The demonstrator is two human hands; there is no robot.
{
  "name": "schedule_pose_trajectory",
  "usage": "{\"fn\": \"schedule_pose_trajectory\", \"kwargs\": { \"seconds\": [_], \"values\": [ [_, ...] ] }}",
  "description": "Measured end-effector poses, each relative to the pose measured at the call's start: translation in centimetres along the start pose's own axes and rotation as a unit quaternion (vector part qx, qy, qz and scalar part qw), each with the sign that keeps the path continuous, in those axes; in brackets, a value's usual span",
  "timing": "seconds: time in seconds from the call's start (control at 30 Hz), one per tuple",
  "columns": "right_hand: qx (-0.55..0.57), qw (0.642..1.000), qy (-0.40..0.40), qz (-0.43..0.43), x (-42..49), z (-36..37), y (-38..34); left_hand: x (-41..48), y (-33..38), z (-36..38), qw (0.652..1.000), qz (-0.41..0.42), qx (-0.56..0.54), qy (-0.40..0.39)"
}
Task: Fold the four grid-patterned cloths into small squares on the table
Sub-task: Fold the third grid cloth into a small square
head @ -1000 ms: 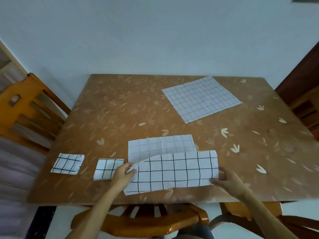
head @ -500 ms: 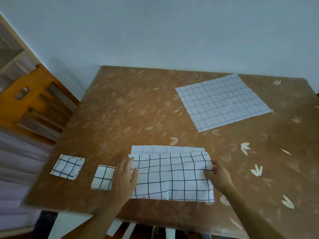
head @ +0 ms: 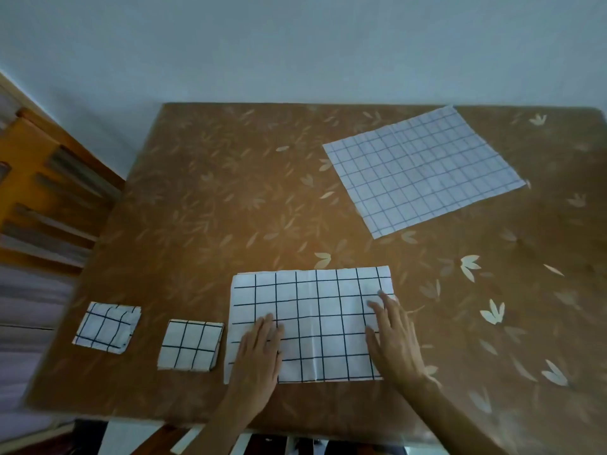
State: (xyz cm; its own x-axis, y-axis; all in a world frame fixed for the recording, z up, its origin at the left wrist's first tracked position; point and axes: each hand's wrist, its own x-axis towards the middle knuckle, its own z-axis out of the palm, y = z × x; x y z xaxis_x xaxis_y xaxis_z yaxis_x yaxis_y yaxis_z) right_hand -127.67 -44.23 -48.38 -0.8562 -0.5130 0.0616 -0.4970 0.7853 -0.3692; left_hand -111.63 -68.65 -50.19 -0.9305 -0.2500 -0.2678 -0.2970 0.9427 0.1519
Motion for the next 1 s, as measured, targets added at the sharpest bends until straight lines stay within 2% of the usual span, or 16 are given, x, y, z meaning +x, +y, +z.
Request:
{"fn": "schedule_pose_trajectory", "kwargs": {
  "seconds": [0.07,0.13,0.23,0.33,0.53,0.67,0.8,0.9,1.0],
  "values": [
    [-0.016,0.996,-0.044,-0.071,-1.8,2.3,-1.6,-0.1,0.1,0.2,1.000,0.001,0.007,-0.009],
    [-0.038,0.989,-0.094,-0.107,-3.4,4.3,-2.6,-0.3,0.0,0.7,1.000,0.006,0.014,-0.003],
    [-0.054,0.981,-0.147,-0.111,-4.7,5.5,-2.8,-0.8,-0.3,1.0,1.000,0.010,0.027,0.003],
    [-0.072,0.980,-0.163,-0.090,-4.4,4.6,-1.9,-1.1,-0.8,1.1,0.999,0.002,0.039,0.005],
    [-0.078,0.989,-0.121,0.011,-5.3,2.2,1.2,-0.9,-1.3,0.8,0.999,0.019,0.047,0.000],
    [0.005,0.984,-0.065,0.165,-5.9,0.3,1.7,-0.7,-1.1,0.9,0.999,0.020,0.049,-0.002],
    [0.090,0.954,-0.103,0.266,-6.0,-1.6,0.7,-0.6,0.0,0.4,0.998,0.042,0.056,0.007],
    [0.190,0.915,-0.112,0.338,-5.9,-2.3,0.3,-0.6,1.6,-0.2,0.998,0.056,0.027,0.015],
    [0.263,0.887,-0.121,0.361,-5.8,-3.4,-0.3,-1.3,3.5,-1.0,0.996,0.078,-0.032,0.001]
  ]
}}
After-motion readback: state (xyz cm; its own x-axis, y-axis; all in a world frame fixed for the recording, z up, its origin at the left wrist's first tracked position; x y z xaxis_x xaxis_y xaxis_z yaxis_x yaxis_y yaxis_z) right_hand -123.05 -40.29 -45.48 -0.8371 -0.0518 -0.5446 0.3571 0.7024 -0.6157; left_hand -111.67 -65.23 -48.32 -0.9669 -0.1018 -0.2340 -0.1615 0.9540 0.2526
